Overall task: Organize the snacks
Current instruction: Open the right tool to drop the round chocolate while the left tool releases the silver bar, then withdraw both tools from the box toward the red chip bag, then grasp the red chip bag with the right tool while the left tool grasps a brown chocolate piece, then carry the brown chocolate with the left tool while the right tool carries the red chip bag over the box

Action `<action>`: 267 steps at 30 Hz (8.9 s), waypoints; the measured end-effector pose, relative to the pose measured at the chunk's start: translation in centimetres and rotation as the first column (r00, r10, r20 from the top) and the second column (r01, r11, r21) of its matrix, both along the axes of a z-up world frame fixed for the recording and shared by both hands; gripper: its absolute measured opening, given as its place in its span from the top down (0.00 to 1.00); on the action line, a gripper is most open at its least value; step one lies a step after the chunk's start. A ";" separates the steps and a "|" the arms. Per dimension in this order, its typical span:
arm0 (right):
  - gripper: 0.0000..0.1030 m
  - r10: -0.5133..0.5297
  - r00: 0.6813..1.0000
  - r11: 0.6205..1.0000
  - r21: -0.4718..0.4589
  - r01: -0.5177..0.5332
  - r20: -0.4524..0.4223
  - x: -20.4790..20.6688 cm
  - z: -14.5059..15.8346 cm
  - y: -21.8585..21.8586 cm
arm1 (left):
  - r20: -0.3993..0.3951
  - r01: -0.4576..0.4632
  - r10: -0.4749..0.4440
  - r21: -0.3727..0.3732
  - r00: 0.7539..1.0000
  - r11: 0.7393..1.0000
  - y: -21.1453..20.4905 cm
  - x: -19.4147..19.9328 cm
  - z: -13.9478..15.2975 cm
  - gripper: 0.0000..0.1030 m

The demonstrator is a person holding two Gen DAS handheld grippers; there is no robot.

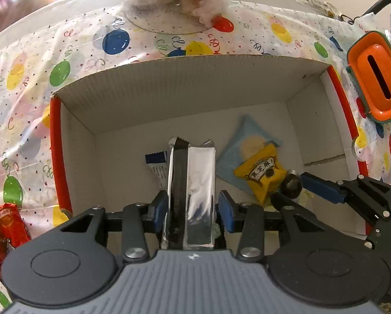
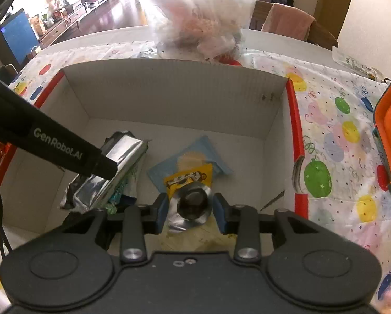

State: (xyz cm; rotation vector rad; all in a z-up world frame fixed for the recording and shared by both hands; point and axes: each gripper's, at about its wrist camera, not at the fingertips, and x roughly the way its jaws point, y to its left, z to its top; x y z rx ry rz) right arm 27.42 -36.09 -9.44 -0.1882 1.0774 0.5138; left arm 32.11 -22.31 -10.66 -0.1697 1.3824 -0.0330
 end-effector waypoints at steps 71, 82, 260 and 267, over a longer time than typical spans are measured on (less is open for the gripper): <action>0.00 0.003 0.982 0.969 0.242 -0.049 0.188 -14.8 10.1 15.0 | 0.539 -0.064 0.030 0.045 0.842 0.997 23.9 -22.5 10.3 0.19; 0.00 0.024 0.990 0.974 0.220 -0.055 0.143 -14.3 9.3 20.8 | 0.475 0.007 -0.038 0.067 0.879 0.998 30.9 -19.9 7.8 0.19; 0.55 -0.178 0.982 0.970 0.178 0.164 0.070 -6.5 7.3 1.3 | 0.402 0.137 -0.089 -0.091 0.911 0.986 8.1 -12.5 9.4 0.70; 0.55 -0.141 0.988 0.983 0.129 0.133 0.056 -4.3 5.4 -1.1 | 0.354 0.168 -0.137 -0.060 0.925 0.984 3.7 -10.8 7.4 0.70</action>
